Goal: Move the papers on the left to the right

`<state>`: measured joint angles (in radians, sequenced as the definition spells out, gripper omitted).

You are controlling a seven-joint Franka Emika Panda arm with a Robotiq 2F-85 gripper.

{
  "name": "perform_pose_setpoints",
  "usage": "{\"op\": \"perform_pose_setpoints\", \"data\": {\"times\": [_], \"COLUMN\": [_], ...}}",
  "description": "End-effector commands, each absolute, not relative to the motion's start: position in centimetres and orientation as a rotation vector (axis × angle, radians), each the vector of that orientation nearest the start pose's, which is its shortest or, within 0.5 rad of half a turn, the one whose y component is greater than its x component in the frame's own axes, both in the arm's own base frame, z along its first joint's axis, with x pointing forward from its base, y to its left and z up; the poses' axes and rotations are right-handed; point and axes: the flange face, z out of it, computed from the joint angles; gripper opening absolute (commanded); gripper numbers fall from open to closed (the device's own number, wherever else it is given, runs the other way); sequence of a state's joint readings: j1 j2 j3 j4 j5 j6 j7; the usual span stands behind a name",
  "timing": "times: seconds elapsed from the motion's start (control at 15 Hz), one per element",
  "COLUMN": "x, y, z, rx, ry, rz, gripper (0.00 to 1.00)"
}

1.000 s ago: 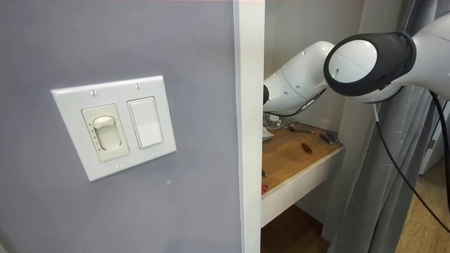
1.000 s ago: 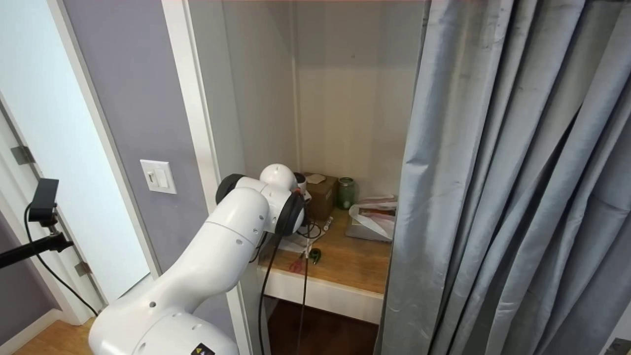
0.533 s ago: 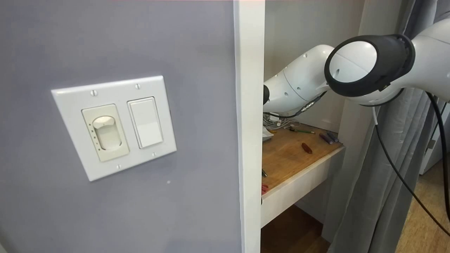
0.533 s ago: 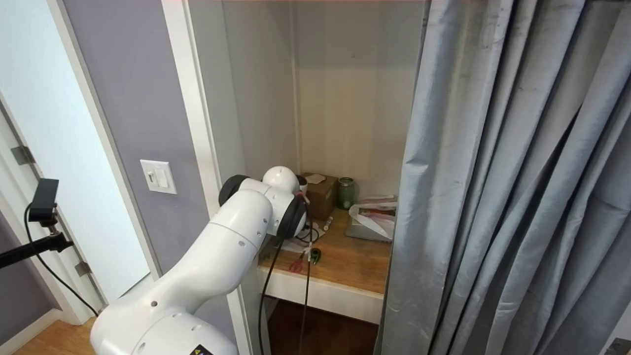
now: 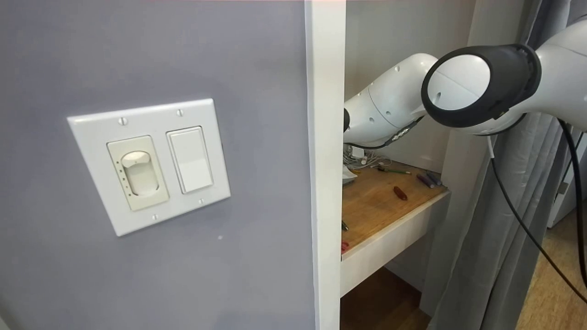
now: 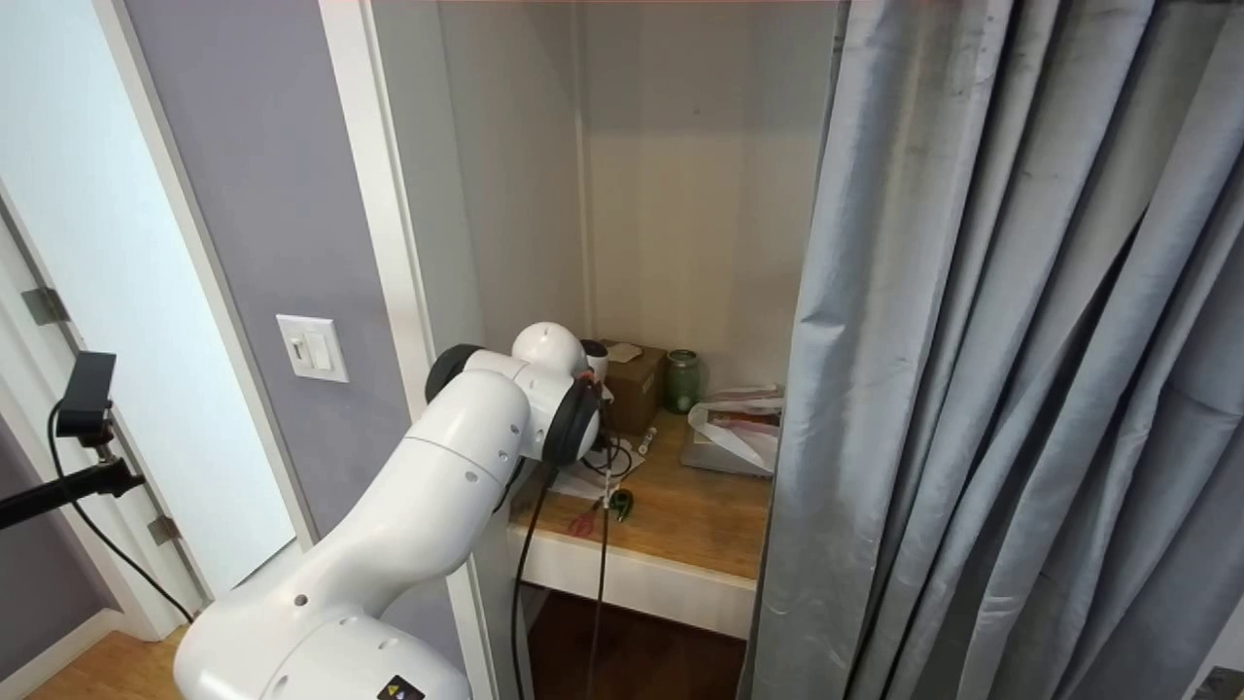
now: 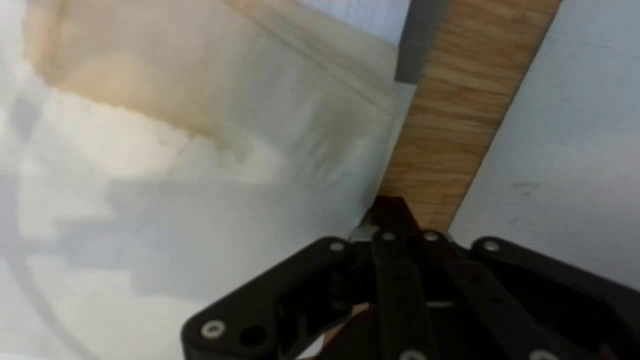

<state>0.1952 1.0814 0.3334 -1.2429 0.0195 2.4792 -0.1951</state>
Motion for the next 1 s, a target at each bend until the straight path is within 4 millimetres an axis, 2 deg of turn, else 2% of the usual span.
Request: {"op": "perform_pose_setpoints", "data": {"times": [0.0,0.93], "x": [69.8,70.9], "y": [31.2,27.6], "z": [14.7,15.0], "rx": [-2.808,-2.996], "ry": [-0.664,-0.552], "rz": [-0.158,-0.132], "gripper": [0.0,0.0]}}
